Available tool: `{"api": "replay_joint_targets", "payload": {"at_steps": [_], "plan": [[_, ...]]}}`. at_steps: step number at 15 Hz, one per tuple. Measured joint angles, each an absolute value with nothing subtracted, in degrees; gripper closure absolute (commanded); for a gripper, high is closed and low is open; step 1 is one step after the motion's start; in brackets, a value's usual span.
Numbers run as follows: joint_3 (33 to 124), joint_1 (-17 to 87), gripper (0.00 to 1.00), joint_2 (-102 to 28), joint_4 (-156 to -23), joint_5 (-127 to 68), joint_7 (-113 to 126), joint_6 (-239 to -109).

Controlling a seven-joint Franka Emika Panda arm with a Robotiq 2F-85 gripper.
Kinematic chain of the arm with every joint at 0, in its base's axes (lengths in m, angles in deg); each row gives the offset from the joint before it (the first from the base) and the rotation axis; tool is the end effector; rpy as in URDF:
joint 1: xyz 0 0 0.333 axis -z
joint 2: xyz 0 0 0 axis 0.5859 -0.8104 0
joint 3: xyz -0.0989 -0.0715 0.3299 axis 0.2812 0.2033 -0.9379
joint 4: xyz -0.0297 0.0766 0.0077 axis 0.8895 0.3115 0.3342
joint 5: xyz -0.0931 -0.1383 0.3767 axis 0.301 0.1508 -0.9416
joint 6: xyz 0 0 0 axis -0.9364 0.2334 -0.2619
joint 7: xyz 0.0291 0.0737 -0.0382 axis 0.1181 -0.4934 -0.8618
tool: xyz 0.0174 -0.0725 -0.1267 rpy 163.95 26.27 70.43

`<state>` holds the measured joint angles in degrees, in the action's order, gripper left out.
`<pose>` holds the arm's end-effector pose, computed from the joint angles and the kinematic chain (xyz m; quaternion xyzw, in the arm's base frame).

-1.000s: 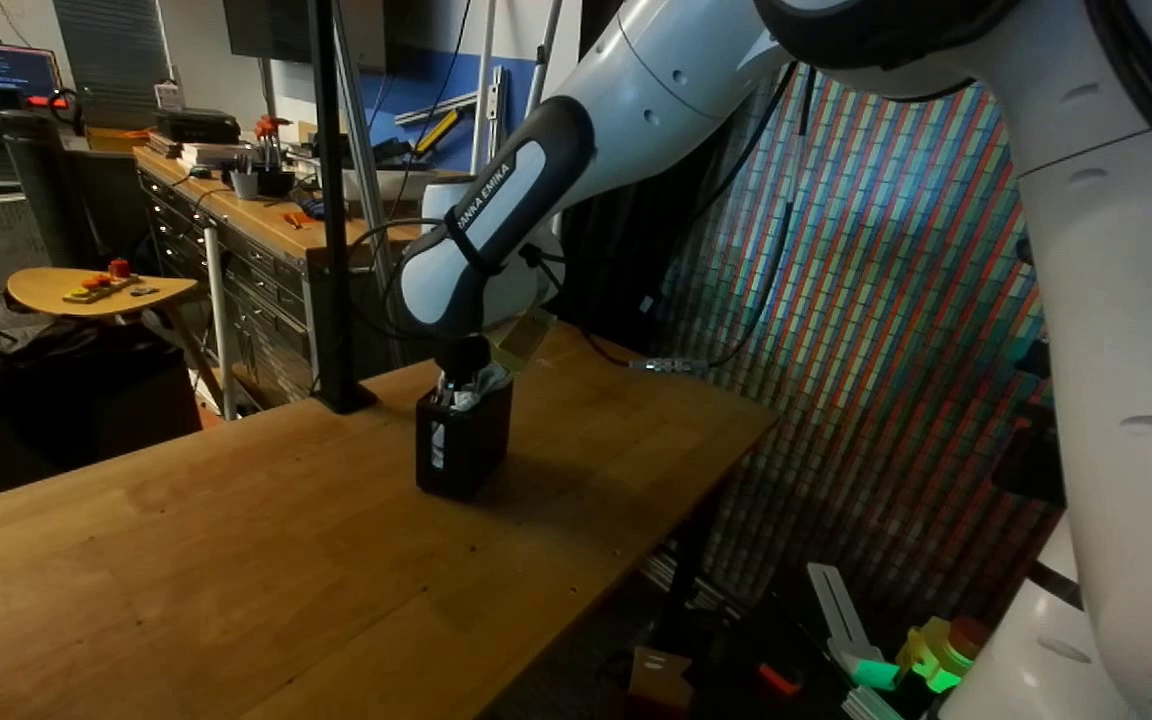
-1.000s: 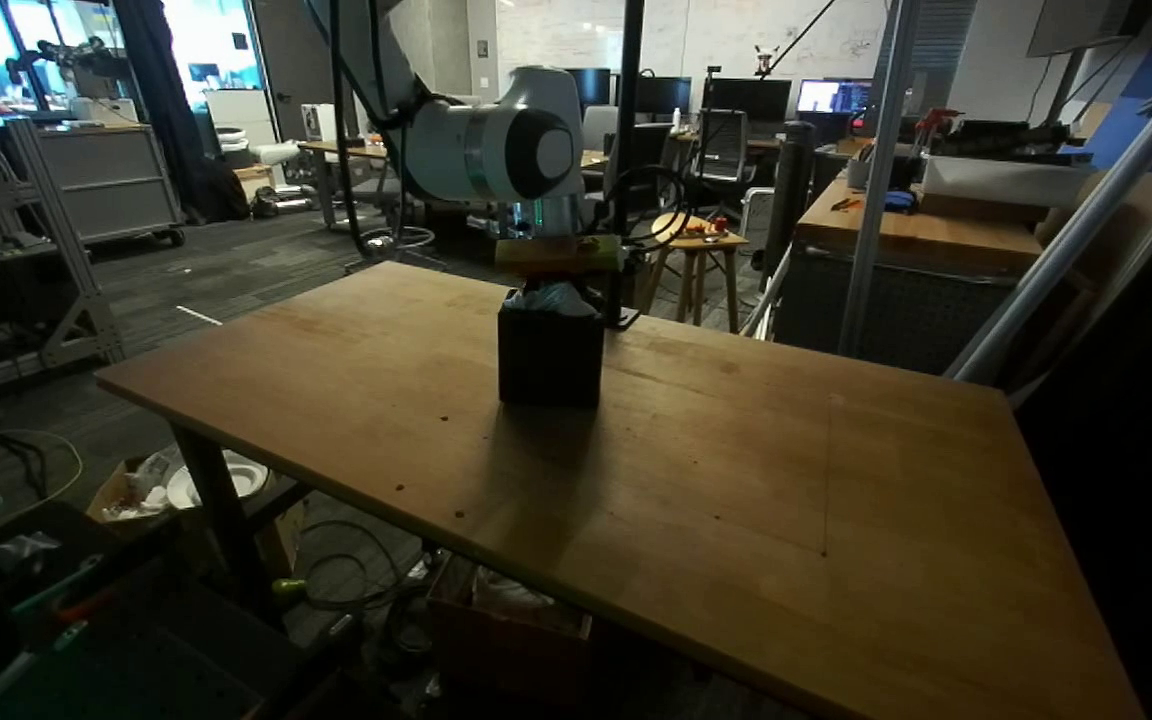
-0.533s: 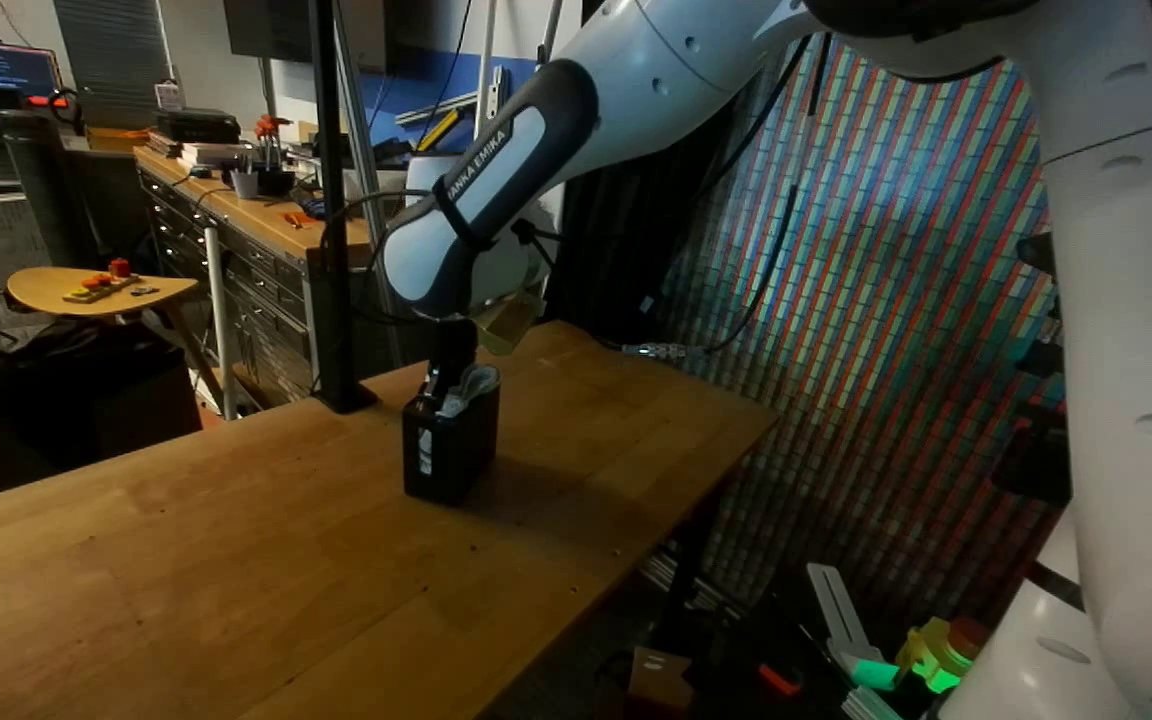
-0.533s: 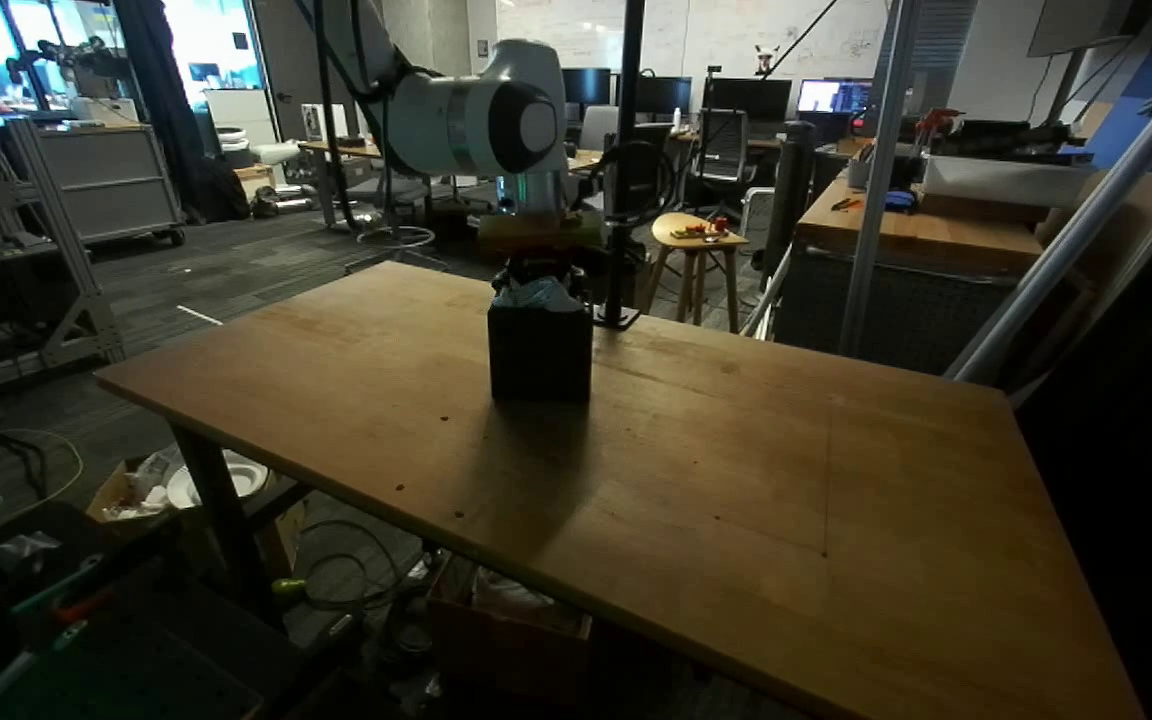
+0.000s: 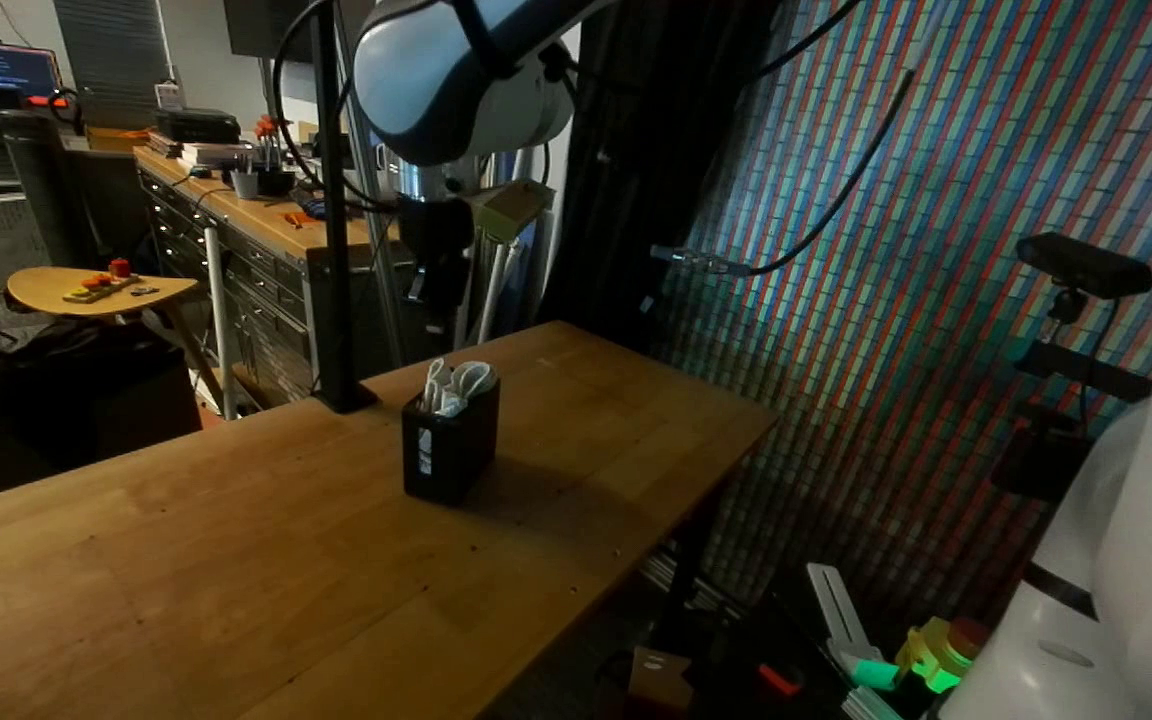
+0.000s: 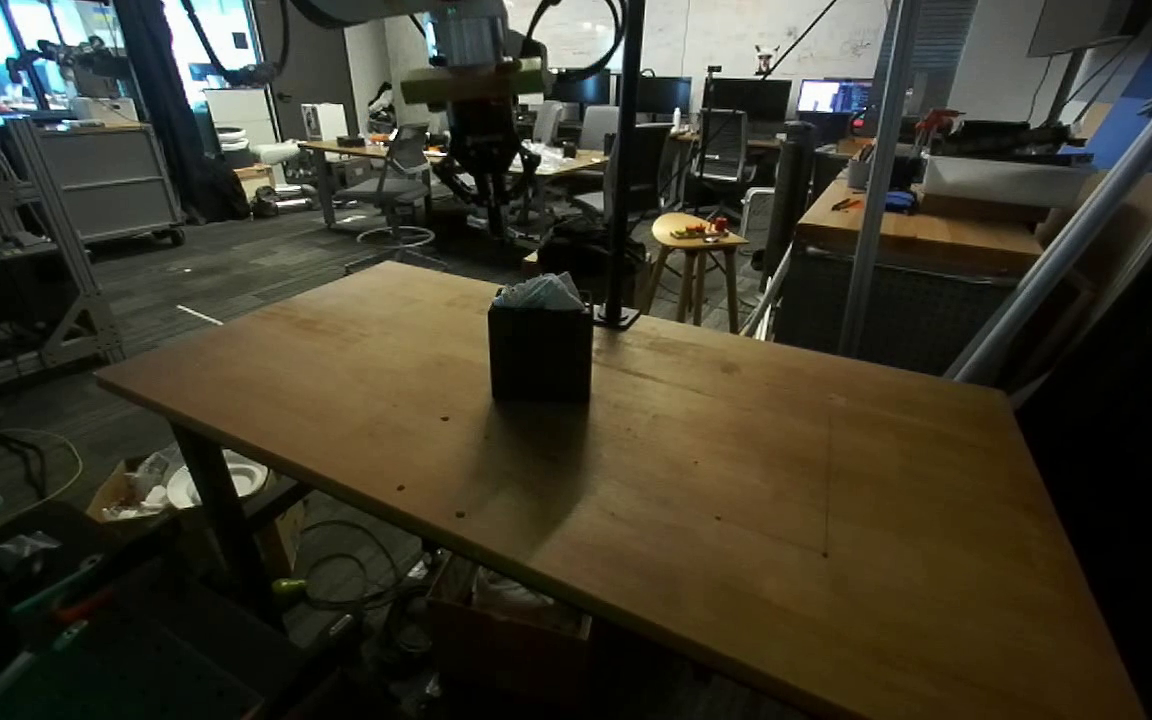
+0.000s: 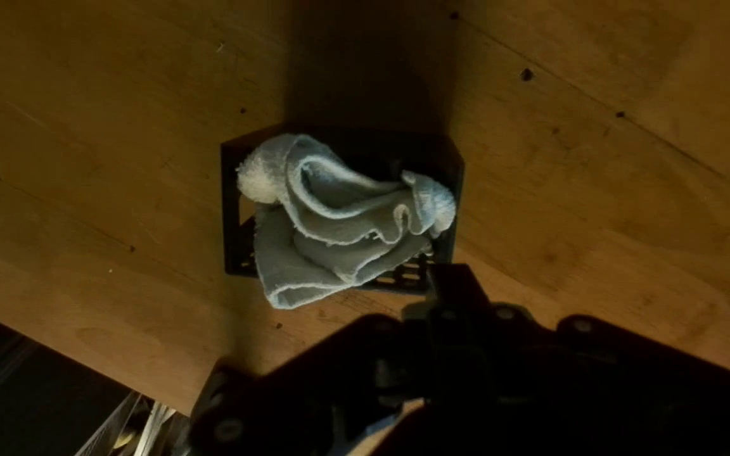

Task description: Put the towel in the box

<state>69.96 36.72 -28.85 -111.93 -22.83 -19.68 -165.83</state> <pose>0.6103 0.0268 0.3715 0.9632 0.2610 0.0145 0.0629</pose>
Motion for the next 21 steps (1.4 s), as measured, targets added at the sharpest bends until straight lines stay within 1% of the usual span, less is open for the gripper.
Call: {"api": "replay_joint_targets", "payload": {"at_steps": [4, 8, 12, 16, 17, 19, 21], "plan": [[70.0, 35.5, 0.95, -22.3, -117.4, -22.8, -18.8, -161.6], [70.4, 35.4, 0.95, -19.5, -121.3, -22.4, -18.8, -161.1], [71.7, 35.5, 0.94, -19.0, -122.3, -21.7, -19.5, -161.1], [73.0, 35.7, 0.95, -19.1, -122.6, -21.4, -22.2, -161.4], [73.4, 35.9, 0.94, -19.3, -122.6, -21.4, -23.1, -161.7], [74.1, 36.2, 0.95, -19.9, -122.7, -21.3, -25.2, -162.9], [74.8, 36.7, 0.94, -20.8, -122.8, -21.3, -27.5, -164.4]]}}
